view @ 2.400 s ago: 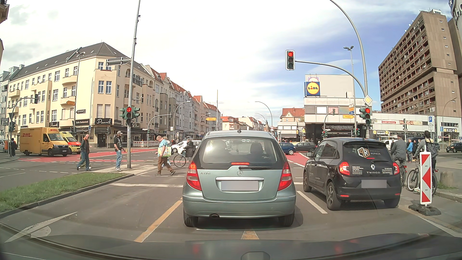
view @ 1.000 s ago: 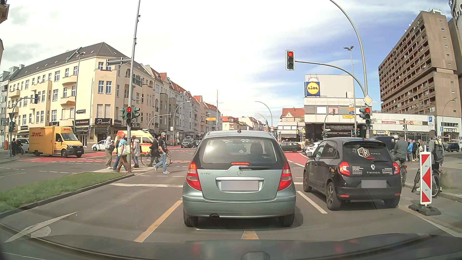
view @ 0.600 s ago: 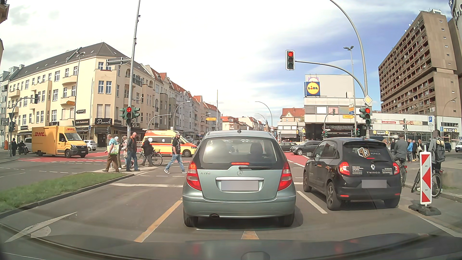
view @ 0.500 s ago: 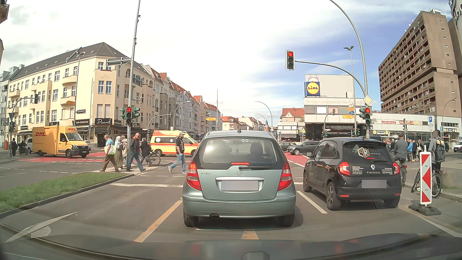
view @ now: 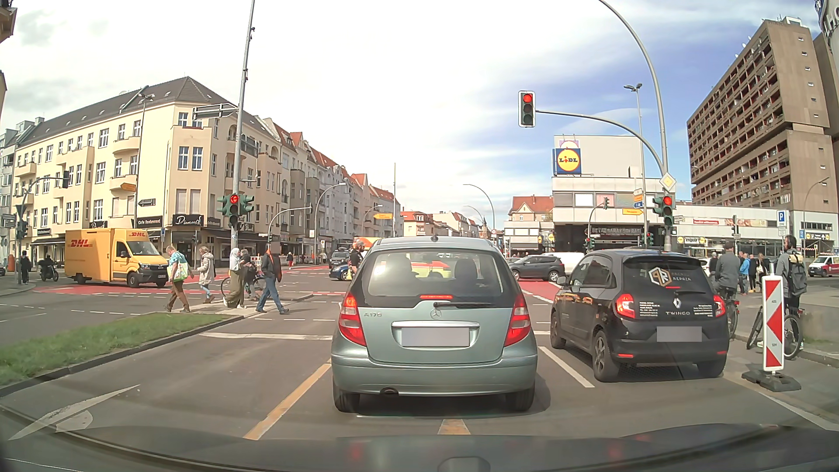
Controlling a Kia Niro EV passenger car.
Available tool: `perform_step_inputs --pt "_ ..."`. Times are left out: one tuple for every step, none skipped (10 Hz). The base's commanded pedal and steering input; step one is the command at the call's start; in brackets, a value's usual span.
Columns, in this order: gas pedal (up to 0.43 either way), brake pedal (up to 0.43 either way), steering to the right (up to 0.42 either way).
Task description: Follow the waypoints while adhering to traffic rules and regulations
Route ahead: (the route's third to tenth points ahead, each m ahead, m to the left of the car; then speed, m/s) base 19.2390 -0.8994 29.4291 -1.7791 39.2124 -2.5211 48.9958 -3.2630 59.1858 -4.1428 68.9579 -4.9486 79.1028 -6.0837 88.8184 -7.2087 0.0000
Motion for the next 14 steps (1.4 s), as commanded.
perform_step_inputs --pt "0.0 0.396 -0.002" --pt "0.0 0.396 -0.002" --pt "0.0 0.396 -0.003" --pt "0.0 0.396 -0.002" --pt "0.0 0.396 -0.002" --pt "0.0 0.396 -0.003" --pt "0.0 0.396 -0.002" --pt "0.0 0.396 -0.002" --pt "0.0 0.396 -0.002" --pt "0.0 0.396 -0.002" --pt "0.0 0.396 -0.002" --pt "0.0 0.396 -0.002" --pt "0.0 0.396 -0.002" --pt "0.0 0.396 -0.002"
